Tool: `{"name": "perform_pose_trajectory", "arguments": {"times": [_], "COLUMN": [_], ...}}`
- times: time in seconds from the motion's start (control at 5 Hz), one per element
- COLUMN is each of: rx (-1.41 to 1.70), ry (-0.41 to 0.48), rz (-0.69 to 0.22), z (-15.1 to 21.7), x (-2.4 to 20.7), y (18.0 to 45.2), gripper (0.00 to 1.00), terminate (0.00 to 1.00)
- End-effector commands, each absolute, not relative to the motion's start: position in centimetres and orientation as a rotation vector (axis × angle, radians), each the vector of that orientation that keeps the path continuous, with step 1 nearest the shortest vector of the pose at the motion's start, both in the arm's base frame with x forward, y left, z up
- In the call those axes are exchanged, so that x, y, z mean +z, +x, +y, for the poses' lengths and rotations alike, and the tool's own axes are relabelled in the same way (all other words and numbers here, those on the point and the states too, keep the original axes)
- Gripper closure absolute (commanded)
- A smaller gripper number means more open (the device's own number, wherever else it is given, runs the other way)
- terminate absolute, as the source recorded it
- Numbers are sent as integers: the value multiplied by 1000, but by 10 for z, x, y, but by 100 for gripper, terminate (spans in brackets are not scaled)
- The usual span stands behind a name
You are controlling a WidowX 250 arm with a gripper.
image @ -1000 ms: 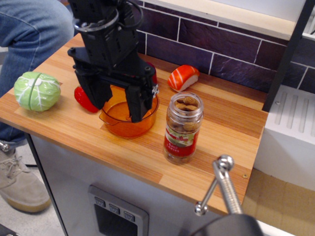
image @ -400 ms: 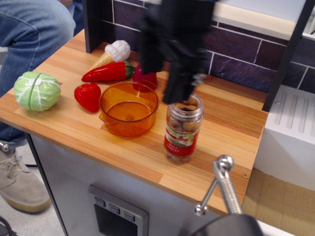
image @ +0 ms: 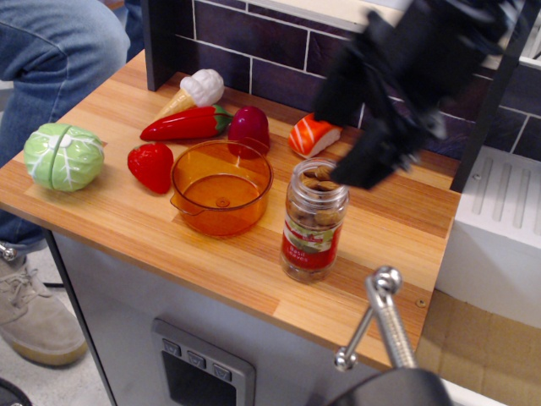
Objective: Pour almonds in pot
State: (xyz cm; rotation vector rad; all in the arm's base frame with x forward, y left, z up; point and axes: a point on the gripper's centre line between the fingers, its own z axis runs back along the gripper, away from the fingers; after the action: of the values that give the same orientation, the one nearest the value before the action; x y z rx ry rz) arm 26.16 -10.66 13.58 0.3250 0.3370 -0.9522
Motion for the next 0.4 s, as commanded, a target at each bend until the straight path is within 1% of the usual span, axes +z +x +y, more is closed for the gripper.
{"name": "perform_pose_trajectory", "arguments": {"times": [0.0, 0.2], "rx": [-1051, -1073], "ry": [418, 438], "rz": [493, 577], "z": [-122, -127], "x": [115, 90], "y": [282, 284], "gripper": [0, 0], "terminate": [0, 0]}}
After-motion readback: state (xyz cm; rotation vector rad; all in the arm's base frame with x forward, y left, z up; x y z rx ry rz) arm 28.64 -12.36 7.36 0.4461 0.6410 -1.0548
